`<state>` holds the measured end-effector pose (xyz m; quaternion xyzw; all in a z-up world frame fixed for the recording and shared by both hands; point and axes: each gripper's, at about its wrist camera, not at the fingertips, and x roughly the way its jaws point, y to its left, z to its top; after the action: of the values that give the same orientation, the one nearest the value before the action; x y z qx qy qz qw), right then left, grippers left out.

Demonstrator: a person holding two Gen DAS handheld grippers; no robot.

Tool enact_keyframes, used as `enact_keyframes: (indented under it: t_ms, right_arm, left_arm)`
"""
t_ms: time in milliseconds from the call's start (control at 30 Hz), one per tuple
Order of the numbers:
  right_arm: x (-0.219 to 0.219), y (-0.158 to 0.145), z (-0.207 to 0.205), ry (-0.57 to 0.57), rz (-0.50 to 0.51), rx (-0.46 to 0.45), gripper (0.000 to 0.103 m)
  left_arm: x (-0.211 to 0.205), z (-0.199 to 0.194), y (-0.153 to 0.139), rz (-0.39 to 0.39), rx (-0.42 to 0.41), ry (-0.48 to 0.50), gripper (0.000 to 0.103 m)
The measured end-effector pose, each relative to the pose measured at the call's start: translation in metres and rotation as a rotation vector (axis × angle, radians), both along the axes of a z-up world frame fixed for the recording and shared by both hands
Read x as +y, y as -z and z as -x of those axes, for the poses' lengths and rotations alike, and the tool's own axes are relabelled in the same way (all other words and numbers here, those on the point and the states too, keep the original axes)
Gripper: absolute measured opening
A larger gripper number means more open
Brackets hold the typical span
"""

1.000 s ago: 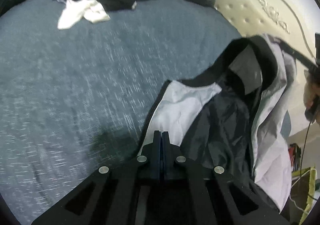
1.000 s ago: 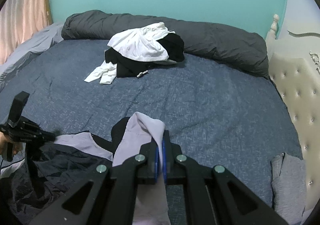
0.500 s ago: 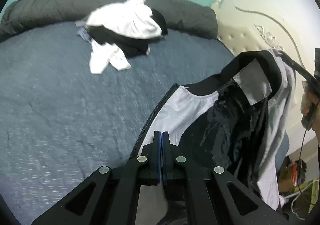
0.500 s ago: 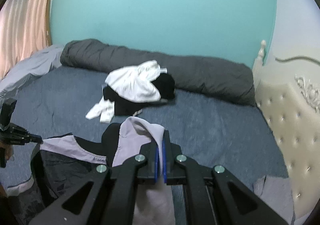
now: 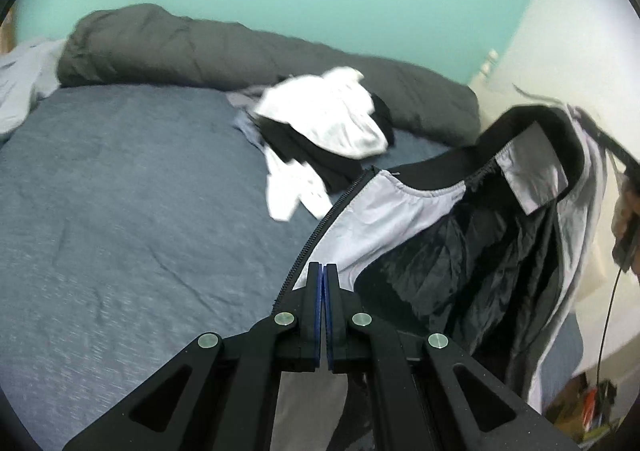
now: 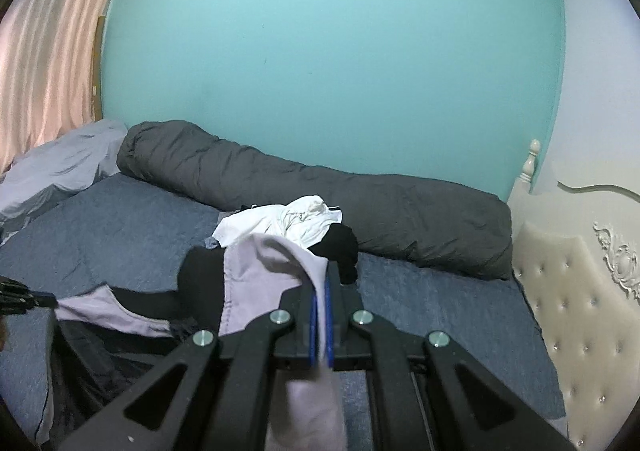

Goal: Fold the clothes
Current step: 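Lower the held jacket toward the bed with both tools, then lay the jacket on the bed and open the left tool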

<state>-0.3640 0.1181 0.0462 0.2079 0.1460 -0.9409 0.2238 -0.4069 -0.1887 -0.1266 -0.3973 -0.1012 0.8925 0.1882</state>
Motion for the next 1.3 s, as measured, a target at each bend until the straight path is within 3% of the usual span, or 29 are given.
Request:
enact_keyframes:
  t_ms: [133, 333, 533, 667, 833, 933, 1100, 1300]
  right_arm:
    - [-0.015, 0.043, 0.030, 0.012, -0.030, -0.085, 0.003]
    - [-0.026, 0.140, 0.058, 0.010, -0.062, -0.242, 0.003]
    - [-0.028, 0.223, 0.077, 0.017, -0.095, -0.369, 0.003]
    - [-0.015, 0.262, 0.082, 0.045, -0.056, -0.436, 0.007]
    - [0.016, 0.282, 0.066, 0.078, 0.082, -0.454, 0.022]
    - [0.043, 0.283, 0.047, 0.097, 0.195, -0.452, 0.044]
    - [0.084, 0.290, 0.007, 0.099, 0.384, -0.493, 0.045]
    - [0.096, 0.306, -0.039, 0.051, 0.422, -0.539, 0.045]
  left_arm:
    - [-0.008, 0.012, 0.016, 0.003, -0.013, -0.010, 0.001]
    - [0.006, 0.025, 0.073, -0.019, -0.087, 0.021, 0.001]
    - [0.046, 0.035, 0.123, -0.028, -0.149, 0.072, 0.001]
    - [0.085, 0.039, 0.146, -0.010, -0.174, 0.130, 0.001]
    - [0.131, 0.040, 0.173, 0.017, -0.201, 0.174, 0.001]
    - [0.155, 0.040, 0.182, 0.039, -0.204, 0.210, 0.001]
    - [0.180, 0.042, 0.186, 0.015, -0.227, 0.231, 0.001]
    - [0.181, 0.031, 0.166, 0.019, -0.202, 0.246, 0.008]
